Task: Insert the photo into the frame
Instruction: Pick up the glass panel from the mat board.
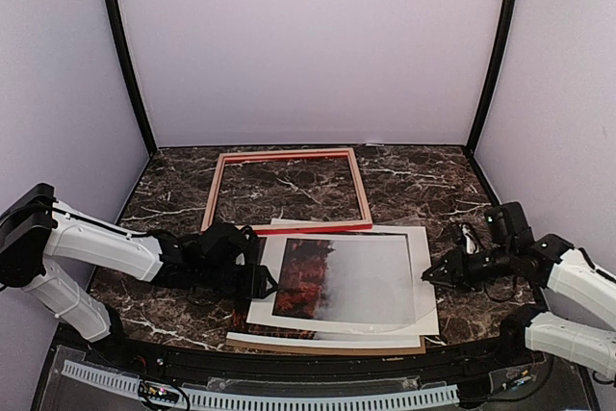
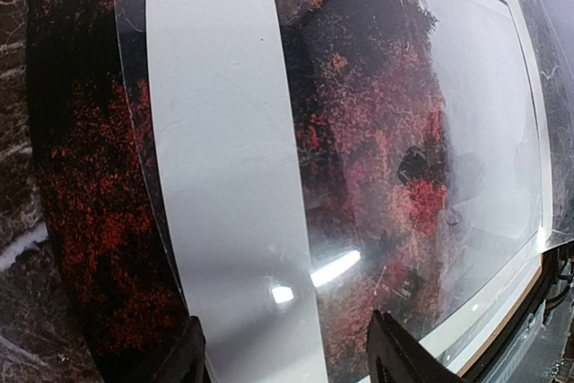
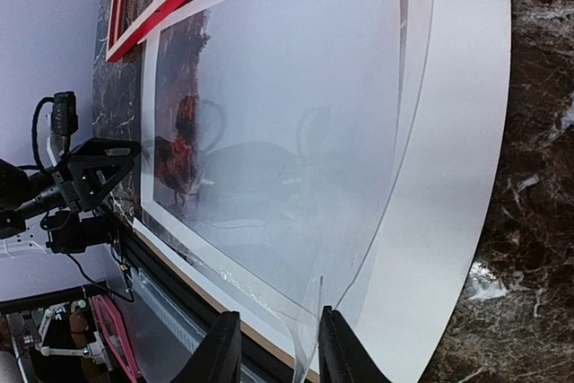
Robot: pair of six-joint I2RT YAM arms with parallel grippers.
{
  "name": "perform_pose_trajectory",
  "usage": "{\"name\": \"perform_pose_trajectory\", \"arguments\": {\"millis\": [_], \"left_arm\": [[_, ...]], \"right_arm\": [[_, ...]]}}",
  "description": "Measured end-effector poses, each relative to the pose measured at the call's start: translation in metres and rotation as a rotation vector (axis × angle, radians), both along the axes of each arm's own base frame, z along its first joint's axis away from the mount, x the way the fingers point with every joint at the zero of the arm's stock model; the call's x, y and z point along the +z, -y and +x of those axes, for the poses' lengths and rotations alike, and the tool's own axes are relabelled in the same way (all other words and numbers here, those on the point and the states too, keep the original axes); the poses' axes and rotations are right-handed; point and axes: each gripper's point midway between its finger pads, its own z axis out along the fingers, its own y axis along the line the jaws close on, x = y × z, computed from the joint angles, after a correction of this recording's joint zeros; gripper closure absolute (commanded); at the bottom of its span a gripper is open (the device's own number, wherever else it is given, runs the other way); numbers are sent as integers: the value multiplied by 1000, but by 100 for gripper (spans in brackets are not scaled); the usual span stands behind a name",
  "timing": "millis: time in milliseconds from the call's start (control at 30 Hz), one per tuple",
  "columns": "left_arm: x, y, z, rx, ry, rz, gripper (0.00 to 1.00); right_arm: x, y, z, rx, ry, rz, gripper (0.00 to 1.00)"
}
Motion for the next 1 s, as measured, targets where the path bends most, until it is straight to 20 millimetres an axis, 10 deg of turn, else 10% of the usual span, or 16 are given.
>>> {"name": "perform_pose_trajectory", "arguments": {"millis": [400, 1000], "left_arm": [[0, 0, 0, -1, 5, 3, 36], [-1, 0, 0, -1, 4, 5, 36]], "right_arm": [[1, 3, 5, -172, -77, 74, 70], [-72, 29, -9, -285, -216, -91, 70]]}}
